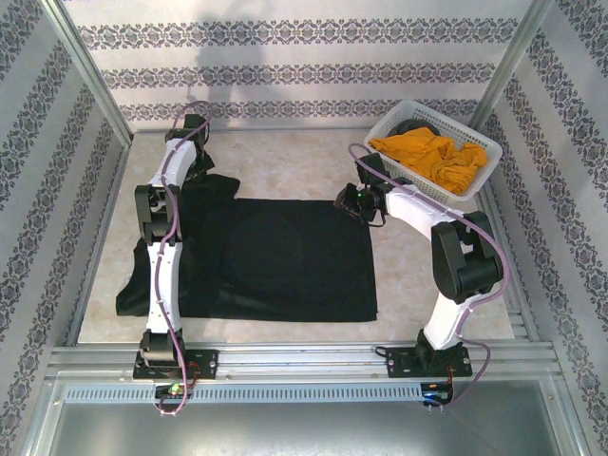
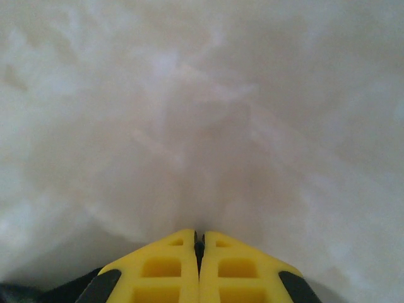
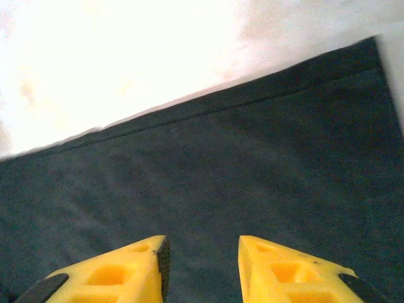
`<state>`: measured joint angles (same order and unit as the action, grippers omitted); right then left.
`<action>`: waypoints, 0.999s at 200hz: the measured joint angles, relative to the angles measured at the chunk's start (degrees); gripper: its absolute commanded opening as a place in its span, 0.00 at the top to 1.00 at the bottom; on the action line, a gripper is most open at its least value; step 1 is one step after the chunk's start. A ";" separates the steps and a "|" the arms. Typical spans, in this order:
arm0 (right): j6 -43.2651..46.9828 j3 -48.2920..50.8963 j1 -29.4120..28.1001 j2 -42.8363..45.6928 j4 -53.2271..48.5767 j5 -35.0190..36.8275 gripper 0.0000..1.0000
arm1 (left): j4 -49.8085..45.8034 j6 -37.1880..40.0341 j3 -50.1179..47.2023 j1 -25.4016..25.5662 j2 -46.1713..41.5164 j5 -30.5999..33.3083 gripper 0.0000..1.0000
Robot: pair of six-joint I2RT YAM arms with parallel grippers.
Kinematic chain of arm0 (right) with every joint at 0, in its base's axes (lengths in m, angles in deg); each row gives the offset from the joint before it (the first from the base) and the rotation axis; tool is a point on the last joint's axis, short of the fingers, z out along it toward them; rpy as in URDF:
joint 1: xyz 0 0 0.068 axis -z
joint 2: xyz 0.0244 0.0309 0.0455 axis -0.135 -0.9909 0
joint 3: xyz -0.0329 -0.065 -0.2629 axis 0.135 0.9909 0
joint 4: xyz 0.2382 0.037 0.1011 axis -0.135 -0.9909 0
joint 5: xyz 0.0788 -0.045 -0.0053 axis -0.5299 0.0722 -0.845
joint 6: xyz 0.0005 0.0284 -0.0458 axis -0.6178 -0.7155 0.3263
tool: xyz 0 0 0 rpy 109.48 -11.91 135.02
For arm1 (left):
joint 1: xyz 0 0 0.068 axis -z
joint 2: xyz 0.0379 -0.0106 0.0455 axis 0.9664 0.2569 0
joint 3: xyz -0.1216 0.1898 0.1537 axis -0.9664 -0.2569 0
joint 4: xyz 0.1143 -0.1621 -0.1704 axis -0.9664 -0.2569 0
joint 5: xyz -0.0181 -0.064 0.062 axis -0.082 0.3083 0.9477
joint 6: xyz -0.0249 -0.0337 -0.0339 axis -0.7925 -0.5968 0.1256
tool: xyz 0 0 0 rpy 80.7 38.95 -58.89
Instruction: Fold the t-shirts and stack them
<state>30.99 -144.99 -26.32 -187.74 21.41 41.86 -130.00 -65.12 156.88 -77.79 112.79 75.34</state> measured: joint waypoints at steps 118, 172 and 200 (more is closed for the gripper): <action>-3.08 -17.38 3.28 -18.12 -10.34 14.38 0.62 | 2.25 -0.07 -13.29 0.00 -14.25 -4.72 1.00; -3.02 -21.44 3.37 -20.61 -12.72 14.62 0.60 | 3.65 -0.04 -19.91 -0.04 -17.53 -6.29 1.00; -2.78 -22.64 3.37 -21.59 -14.25 14.67 0.60 | 4.31 -0.04 -21.46 -0.04 -19.21 -6.82 1.00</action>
<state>28.22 -167.64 -22.96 -209.34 7.16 56.52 -125.69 -65.16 135.41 -77.83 93.58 68.53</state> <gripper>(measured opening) 0.400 0.055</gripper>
